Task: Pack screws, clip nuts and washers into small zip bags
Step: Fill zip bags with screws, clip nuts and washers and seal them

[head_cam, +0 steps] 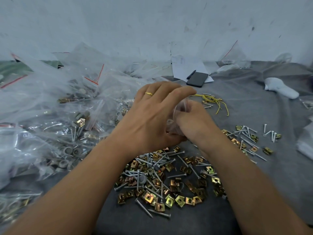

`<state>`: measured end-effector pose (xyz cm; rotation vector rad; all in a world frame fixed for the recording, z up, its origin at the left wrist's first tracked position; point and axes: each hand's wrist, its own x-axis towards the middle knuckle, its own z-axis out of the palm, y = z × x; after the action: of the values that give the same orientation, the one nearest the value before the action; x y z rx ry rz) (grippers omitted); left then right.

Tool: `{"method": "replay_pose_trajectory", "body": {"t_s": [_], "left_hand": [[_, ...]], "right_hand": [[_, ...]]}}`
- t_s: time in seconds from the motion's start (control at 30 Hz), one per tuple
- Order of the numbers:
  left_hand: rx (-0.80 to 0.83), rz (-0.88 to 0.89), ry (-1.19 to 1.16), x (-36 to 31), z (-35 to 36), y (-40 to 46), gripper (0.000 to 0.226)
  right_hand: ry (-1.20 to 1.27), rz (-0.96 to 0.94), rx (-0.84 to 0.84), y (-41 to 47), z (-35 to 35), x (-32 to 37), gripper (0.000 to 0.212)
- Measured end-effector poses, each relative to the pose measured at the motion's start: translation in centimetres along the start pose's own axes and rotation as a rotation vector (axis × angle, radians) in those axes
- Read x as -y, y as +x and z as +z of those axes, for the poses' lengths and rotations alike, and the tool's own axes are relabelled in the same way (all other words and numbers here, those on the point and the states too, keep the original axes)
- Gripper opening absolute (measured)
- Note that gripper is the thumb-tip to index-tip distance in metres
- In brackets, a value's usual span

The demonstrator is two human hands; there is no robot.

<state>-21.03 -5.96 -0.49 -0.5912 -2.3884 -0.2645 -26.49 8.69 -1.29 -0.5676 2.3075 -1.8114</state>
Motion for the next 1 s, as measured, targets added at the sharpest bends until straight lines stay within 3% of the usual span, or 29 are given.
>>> {"method": "replay_pose_trajectory", "body": {"t_s": [0.07, 0.2, 0.43, 0.6, 0.7, 0.8, 1.0], "left_hand": [[-0.002, 0.002, 0.003, 0.1, -0.1, 0.0, 0.084], [0.003, -0.055, -0.056, 0.4, -0.4, -0.1, 0.084], [-0.018, -0.244, -0.230, 0.8, -0.5, -0.5, 0.090], [0.054, -0.228, -0.270, 0.8, -1.0, -0.4, 0.104], [0.127, -0.188, -0.277, 0.6, -1.1, -0.3, 0.108], [0.148, -0.168, -0.268, 0.4, -1.1, -0.3, 0.101], [0.098, -0.203, -0.274, 0.5, -1.0, -0.4, 0.089]], "right_hand": [[0.001, 0.021, 0.036, 0.0, 0.1, -0.1, 0.041], [0.025, 0.039, 0.014, 0.2, 0.0, 0.0, 0.011], [0.048, 0.065, -0.064, 0.8, 0.0, -0.6, 0.011], [-0.049, 0.007, -0.019, 0.8, -0.2, -0.6, 0.024], [-0.187, -0.064, -0.030, 0.8, -0.6, -0.7, 0.013], [-0.334, -0.125, -0.058, 0.9, -0.9, -0.9, 0.014], [-0.320, -0.136, -0.056, 0.9, -1.1, -0.8, 0.016]]}}
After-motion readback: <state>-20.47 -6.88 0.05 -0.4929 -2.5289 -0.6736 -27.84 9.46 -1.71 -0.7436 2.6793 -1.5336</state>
